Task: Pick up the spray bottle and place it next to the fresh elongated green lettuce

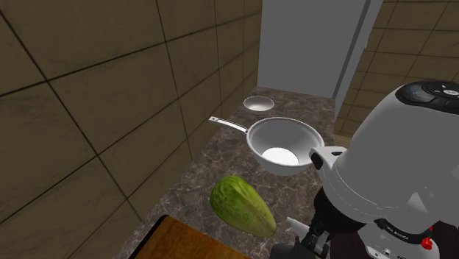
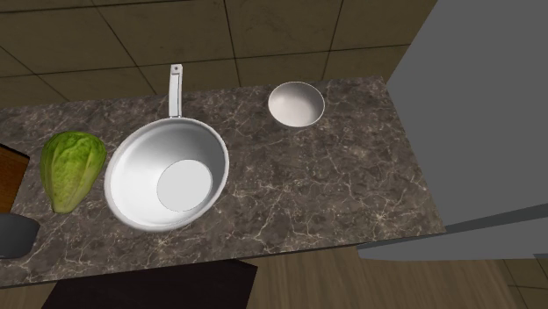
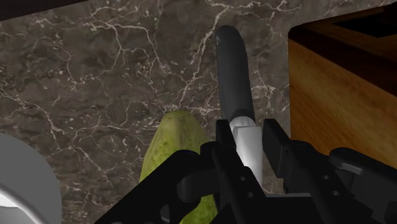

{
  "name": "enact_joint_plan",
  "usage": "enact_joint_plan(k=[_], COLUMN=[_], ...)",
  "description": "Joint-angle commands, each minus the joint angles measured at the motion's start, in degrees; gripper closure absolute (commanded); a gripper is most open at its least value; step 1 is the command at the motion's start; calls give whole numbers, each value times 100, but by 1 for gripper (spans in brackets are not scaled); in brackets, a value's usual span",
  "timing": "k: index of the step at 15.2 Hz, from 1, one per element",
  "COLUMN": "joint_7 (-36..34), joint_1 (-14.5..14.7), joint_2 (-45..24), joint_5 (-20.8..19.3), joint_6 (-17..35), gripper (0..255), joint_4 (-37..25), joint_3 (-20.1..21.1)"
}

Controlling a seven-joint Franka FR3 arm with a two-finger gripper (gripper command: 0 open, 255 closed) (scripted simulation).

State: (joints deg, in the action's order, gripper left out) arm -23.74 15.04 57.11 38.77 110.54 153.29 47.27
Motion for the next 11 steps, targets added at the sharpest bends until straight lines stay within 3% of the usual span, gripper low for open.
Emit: enact_joint_plan(k=[1,7,8,11], joint_7=[1,1,1,1], joint_1=[4,3,4,4], joint_2=[-7,-7,-7,-7], joint_5=[20,21,21,21], joint_6=[33,33,33,33], gripper=[255,255,0,0], joint_4=[21,21,21,21], joint_3=[23,24,24,23])
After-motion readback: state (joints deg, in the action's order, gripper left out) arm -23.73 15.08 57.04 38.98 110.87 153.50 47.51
